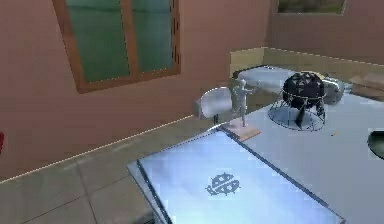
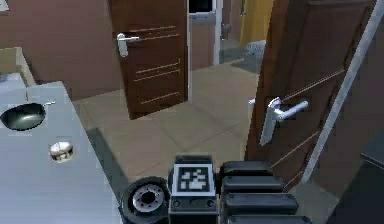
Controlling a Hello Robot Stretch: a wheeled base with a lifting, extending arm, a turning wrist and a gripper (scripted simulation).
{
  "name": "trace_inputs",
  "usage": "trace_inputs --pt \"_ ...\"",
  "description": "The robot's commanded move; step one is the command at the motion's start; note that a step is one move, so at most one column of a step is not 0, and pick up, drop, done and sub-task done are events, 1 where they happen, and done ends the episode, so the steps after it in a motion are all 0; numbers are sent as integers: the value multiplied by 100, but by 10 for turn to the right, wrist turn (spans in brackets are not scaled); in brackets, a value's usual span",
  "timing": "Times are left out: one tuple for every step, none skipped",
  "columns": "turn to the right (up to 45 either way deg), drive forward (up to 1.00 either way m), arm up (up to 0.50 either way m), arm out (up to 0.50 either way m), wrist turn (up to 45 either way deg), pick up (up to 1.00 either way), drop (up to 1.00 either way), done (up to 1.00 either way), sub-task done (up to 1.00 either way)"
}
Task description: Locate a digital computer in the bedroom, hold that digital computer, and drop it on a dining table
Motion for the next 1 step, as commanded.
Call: trace_inputs --pt "-420 0 0 0 0 0 0 0 0"
